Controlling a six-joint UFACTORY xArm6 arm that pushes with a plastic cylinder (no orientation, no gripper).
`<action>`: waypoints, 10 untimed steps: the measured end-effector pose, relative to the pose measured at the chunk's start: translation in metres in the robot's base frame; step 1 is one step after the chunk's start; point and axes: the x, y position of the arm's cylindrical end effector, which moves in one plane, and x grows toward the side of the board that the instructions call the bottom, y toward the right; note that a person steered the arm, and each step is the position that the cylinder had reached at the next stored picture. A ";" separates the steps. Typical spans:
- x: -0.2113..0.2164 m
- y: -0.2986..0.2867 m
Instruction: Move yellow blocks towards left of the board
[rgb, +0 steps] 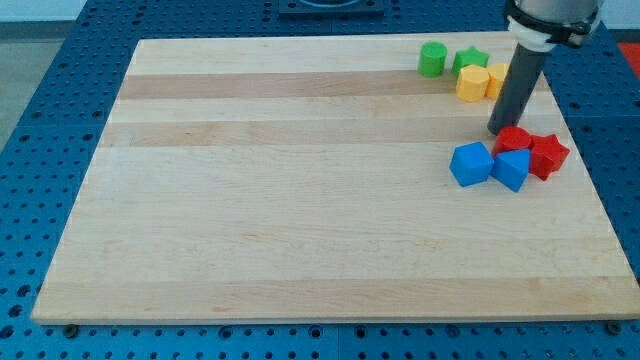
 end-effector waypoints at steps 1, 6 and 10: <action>-0.011 0.012; -0.081 0.079; -0.081 0.022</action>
